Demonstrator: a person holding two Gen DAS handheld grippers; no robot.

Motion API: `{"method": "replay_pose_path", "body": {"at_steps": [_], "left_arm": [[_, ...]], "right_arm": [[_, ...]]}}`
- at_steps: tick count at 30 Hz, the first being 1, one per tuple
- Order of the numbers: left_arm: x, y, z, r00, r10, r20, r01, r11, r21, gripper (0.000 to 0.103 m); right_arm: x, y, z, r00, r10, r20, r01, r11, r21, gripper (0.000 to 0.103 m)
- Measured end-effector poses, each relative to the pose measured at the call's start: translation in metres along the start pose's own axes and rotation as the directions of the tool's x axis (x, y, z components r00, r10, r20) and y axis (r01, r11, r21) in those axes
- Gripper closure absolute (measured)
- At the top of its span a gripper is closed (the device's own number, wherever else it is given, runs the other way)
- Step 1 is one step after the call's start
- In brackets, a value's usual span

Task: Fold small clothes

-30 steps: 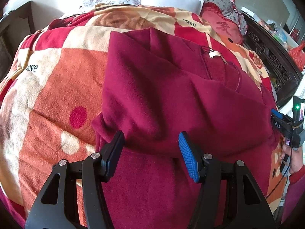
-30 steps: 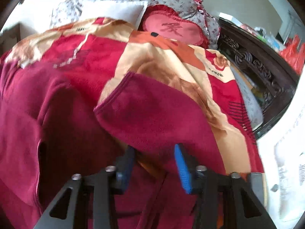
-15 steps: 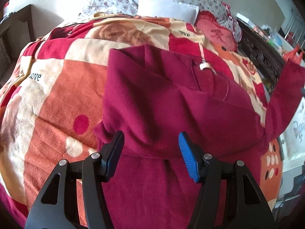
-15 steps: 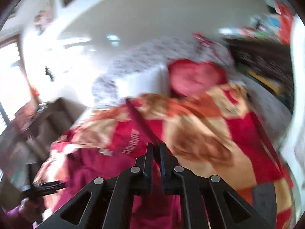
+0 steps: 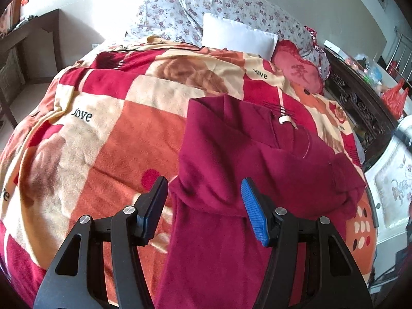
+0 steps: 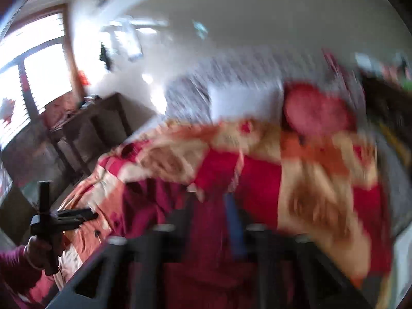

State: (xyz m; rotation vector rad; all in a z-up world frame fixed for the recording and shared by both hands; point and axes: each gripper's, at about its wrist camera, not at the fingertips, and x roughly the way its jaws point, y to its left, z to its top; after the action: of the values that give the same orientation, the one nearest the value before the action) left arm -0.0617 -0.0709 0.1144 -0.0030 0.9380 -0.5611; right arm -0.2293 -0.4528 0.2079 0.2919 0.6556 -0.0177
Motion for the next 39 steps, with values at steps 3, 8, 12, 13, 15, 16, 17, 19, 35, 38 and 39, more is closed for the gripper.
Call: {"method": "replay_pose_path", "body": {"at_steps": [3, 8, 12, 13, 15, 16, 17, 19, 35, 38, 39], "left_arm": [[0.008, 0.001, -0.004, 1.000, -0.007, -0.025, 0.006, 1.000, -0.011, 0.044], [0.020, -0.008, -0.012, 0.998, -0.012, -0.062, 0.013, 1.000, 0.004, 0.044], [0.023, -0.016, -0.016, 0.997, -0.003, -0.072, 0.005, 1.000, 0.031, 0.044], [0.023, -0.016, -0.017, 0.997, 0.002, -0.073, 0.000, 0.999, 0.036, 0.044], [0.025, -0.017, -0.017, 0.997, 0.012, -0.076, -0.009, 0.999, 0.037, 0.044], [0.026, -0.016, -0.017, 0.997, 0.015, -0.080, -0.012, 0.999, 0.034, 0.044], [0.027, -0.016, -0.017, 0.996, 0.014, -0.084, -0.012, 1.000, 0.029, 0.044], [0.027, -0.016, -0.017, 0.996, 0.005, -0.086, -0.003, 1.000, 0.018, 0.044], [0.005, 0.005, -0.008, 1.000, -0.007, -0.023, 0.006, 0.999, -0.038, 0.044], [-0.005, 0.012, -0.006, 1.000, 0.001, 0.000, -0.001, 0.999, -0.049, 0.044], [-0.008, 0.016, -0.005, 1.000, 0.003, 0.005, -0.003, 0.998, -0.057, 0.044]], "right_arm": [[0.027, -0.034, -0.045, 0.995, 0.036, -0.098, -0.017, 0.982, 0.191, 0.047], [0.061, -0.081, -0.113, 0.985, 0.028, -0.168, 0.055, 0.882, 0.469, 0.047], [0.075, -0.118, -0.143, 0.993, 0.003, -0.119, 0.079, 0.738, 0.671, 0.047], [0.079, -0.125, -0.149, 0.995, 0.014, -0.095, 0.059, 0.697, 0.714, 0.047], [0.087, -0.132, -0.153, 0.999, 0.021, -0.035, 0.013, 0.650, 0.760, 0.047], [0.088, -0.133, -0.153, 1.000, 0.011, -0.021, 0.009, 0.651, 0.759, 0.050], [0.090, -0.133, -0.151, 1.000, -0.018, 0.006, 0.008, 0.660, 0.751, 0.055], [0.089, -0.132, -0.146, 0.998, -0.045, 0.038, 0.002, 0.670, 0.742, 0.090], [-0.064, -0.007, -0.011, 0.961, 0.275, 0.010, -0.273, 0.949, 0.156, 0.099], [-0.035, 0.039, 0.008, 0.914, 0.387, -0.125, -0.384, 0.922, 0.049, 0.099], [-0.014, 0.055, 0.013, 0.908, 0.383, -0.171, -0.385, 0.923, 0.018, 0.099]]}}
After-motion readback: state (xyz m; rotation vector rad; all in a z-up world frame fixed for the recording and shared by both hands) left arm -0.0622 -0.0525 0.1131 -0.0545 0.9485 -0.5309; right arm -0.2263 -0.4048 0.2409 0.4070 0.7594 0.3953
